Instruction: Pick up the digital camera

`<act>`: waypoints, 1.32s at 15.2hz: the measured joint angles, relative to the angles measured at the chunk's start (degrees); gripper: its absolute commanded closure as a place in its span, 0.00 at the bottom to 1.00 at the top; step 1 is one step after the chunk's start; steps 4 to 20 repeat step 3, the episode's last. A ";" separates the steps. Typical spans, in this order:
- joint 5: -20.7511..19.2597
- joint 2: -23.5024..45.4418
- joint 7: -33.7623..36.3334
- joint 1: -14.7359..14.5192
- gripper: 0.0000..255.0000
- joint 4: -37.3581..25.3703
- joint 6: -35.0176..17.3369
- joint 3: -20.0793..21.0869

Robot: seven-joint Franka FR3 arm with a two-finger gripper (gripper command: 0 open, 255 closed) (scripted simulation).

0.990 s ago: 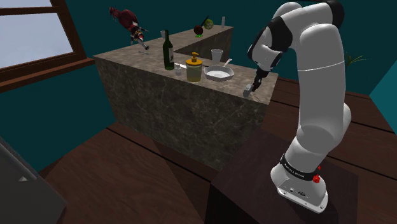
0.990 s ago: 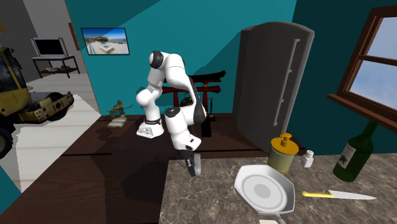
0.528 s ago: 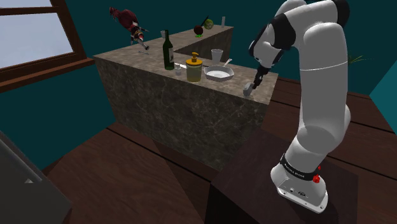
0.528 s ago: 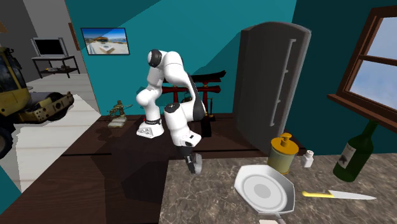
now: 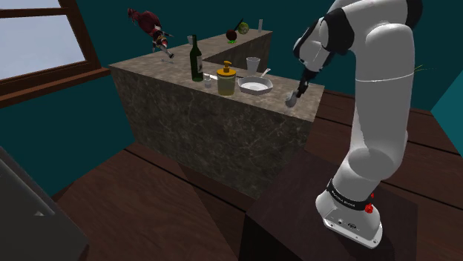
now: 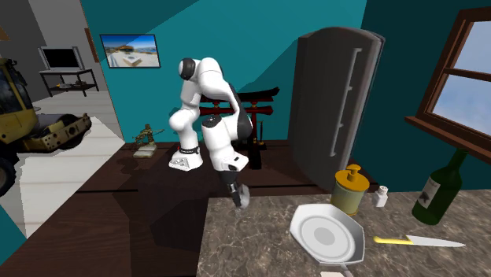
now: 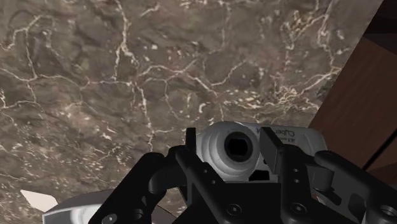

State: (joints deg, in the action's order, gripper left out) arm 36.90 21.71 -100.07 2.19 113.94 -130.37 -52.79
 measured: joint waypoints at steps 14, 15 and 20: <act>-1.63 -1.17 1.32 -0.83 1.00 -0.63 1.20 -1.00; -1.63 -1.17 1.32 -0.83 1.00 -0.63 1.20 -1.00; -1.63 -1.17 1.32 -0.83 1.00 -0.63 1.20 -1.00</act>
